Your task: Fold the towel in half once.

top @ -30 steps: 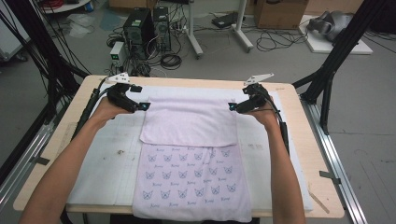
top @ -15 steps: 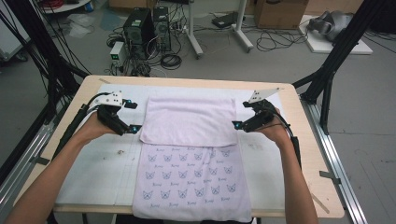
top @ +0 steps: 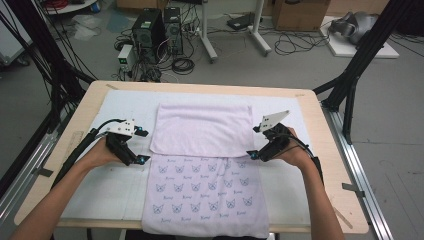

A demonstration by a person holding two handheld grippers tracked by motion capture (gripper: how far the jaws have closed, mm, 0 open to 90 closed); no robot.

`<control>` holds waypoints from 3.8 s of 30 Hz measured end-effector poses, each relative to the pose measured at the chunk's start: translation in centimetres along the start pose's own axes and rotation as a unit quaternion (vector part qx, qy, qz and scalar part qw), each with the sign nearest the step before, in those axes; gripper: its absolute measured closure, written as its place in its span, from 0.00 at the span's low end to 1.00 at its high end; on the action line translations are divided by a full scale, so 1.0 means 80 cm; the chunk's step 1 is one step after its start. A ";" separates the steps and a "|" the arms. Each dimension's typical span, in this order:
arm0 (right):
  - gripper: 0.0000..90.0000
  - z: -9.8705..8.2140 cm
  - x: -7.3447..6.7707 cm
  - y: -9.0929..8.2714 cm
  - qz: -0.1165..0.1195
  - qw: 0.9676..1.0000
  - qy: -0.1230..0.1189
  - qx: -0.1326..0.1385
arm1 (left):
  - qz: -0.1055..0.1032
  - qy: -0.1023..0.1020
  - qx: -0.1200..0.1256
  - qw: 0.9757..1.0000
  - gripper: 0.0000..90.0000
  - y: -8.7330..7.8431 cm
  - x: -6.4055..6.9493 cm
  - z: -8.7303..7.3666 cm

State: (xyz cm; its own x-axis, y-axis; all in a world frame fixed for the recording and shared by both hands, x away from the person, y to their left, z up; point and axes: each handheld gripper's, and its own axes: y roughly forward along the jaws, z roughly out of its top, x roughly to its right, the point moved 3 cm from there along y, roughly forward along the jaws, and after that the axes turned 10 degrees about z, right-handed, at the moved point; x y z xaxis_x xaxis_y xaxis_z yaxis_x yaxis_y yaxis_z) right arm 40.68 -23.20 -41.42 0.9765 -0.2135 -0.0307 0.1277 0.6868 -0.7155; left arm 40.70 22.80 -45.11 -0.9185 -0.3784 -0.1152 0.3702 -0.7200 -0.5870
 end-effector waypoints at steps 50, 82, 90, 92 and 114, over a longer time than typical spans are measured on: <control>0.93 -0.014 -0.005 0.030 0.043 0.994 -0.059 -0.083 | 0.049 0.097 -0.048 0.993 0.50 0.014 0.015 0.005; 0.97 -0.013 -0.004 0.015 0.050 0.997 -0.033 -0.046 | 0.039 0.064 -0.052 0.996 0.99 0.004 0.025 0.020; 0.97 -0.015 -0.018 -0.006 0.058 0.997 -0.046 -0.031 | 0.008 0.057 -0.033 0.998 0.99 -0.011 0.043 0.032; 0.97 -0.016 -0.023 -0.010 0.063 0.996 -0.050 -0.032 | 0.001 0.060 -0.025 0.998 0.99 -0.016 0.048 0.034; 0.97 -0.035 -0.105 -0.020 0.134 0.986 -0.093 -0.047 | -0.081 0.072 0.000 0.994 0.99 -0.049 0.108 0.017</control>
State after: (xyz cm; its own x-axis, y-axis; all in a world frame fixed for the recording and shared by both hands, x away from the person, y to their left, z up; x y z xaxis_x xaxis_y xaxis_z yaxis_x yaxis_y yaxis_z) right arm 31.78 -24.43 -41.94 0.9891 0.1030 -0.1051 -0.1466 0.6320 -0.7609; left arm 31.49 21.54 -42.71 -0.9766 -0.1703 -0.1315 0.2152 -0.7647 -0.6074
